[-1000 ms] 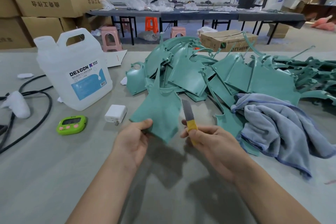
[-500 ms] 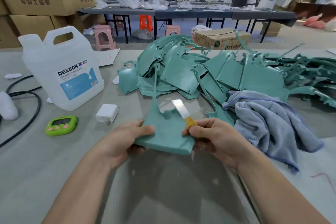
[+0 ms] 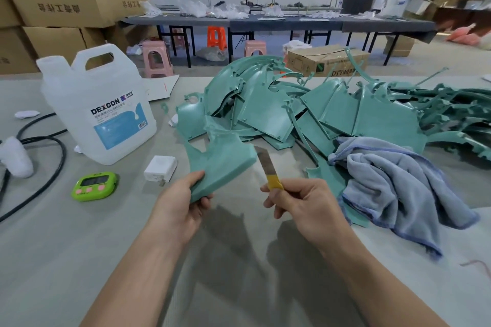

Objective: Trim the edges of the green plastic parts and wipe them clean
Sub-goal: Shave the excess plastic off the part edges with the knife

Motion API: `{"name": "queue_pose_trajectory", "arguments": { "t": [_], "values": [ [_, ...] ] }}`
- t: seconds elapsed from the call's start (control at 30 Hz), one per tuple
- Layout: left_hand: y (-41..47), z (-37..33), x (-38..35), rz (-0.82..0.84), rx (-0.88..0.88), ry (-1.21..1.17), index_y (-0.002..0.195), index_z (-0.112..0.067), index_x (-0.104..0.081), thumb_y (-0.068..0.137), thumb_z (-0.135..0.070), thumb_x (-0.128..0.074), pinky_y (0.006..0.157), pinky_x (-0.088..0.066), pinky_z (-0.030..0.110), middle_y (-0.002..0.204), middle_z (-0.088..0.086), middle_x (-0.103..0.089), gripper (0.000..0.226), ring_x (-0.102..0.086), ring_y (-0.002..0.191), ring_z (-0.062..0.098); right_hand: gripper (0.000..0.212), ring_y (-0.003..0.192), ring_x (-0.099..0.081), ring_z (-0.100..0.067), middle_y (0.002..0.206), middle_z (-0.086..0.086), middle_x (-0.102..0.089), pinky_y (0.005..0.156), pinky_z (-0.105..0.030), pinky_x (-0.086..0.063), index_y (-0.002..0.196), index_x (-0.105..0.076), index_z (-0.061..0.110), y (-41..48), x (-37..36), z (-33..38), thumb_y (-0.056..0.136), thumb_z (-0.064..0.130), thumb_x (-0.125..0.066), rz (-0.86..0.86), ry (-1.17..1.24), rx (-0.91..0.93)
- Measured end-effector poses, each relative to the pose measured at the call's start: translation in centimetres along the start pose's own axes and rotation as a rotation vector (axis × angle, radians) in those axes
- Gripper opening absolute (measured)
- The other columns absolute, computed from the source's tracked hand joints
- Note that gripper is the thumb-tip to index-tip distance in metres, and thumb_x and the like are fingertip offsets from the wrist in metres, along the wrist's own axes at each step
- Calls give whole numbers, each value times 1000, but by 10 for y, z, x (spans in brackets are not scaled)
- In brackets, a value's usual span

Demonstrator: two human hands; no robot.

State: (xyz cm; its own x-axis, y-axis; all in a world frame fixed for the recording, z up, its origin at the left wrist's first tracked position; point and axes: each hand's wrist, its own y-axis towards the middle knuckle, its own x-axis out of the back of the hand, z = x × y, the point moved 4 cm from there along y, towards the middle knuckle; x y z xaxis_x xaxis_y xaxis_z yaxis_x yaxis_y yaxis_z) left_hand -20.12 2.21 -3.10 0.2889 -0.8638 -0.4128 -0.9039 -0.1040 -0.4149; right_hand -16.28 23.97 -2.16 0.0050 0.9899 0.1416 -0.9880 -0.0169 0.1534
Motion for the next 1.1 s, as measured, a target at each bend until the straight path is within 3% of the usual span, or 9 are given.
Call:
{"name": "queue_pose_trajectory", "arguments": {
  "t": [0.23,0.4,0.57,0.7,0.83,0.9,1.0,1.1],
  "values": [
    [1,-1,-1,18,26,41,86,-7,-57,98,-10,-57,29,-29,15,50,1,-54,12,-44,36,8,24,61,-54,-17,73,-9,-72,61,-31,-47,89,-83,22,6,12,6,93,3,-68,68,-25,79],
    [-4,2,-6,82,59,71,82,-6,-55,97,-8,-55,29,-24,15,51,2,-53,16,-39,35,8,26,55,-52,-21,65,-12,-67,58,-33,-45,82,-81,17,11,20,0,96,3,-65,-65,46,29],
    [-6,3,-7,90,86,56,85,-6,-55,97,-9,-56,29,-25,14,50,2,-51,13,-40,36,7,15,55,-51,-17,65,-13,-64,55,-23,-45,86,-78,3,3,8,9,92,8,-65,202,202,70],
    [-9,-1,-7,103,98,-5,77,-8,-53,96,-6,-54,29,-23,13,51,2,-52,19,-39,35,7,22,49,-45,-17,63,-14,-61,53,-27,-39,81,-79,7,11,16,-6,96,3,-63,7,178,-51],
    [-10,-1,-8,101,99,-17,79,-7,-54,97,-6,-54,28,-26,13,56,5,-53,18,-42,35,8,16,55,-50,-15,63,-14,-61,53,-19,-40,89,-78,5,7,16,3,93,13,-65,225,250,49],
    [-11,1,-9,108,104,-16,80,-7,-54,97,-6,-55,28,-26,13,54,4,-52,17,-42,35,8,17,51,-47,-15,62,-12,-61,52,-23,-39,86,-79,8,10,13,-2,94,11,-65,147,186,3],
    [-10,1,-8,106,86,20,82,-8,-57,95,-7,-56,29,-29,14,54,3,-57,13,-44,36,9,26,47,-41,-16,59,-11,-59,52,-27,-35,77,-78,10,14,24,-11,97,4,-62,-147,116,-79],
    [-9,-1,-8,108,32,-28,95,-5,-63,93,-4,-55,42,-50,19,72,7,-73,8,-65,50,14,28,49,-43,-17,60,-12,-61,48,-22,-38,79,-78,11,11,30,-6,98,2,-60,-211,176,-22]
  ]
}}
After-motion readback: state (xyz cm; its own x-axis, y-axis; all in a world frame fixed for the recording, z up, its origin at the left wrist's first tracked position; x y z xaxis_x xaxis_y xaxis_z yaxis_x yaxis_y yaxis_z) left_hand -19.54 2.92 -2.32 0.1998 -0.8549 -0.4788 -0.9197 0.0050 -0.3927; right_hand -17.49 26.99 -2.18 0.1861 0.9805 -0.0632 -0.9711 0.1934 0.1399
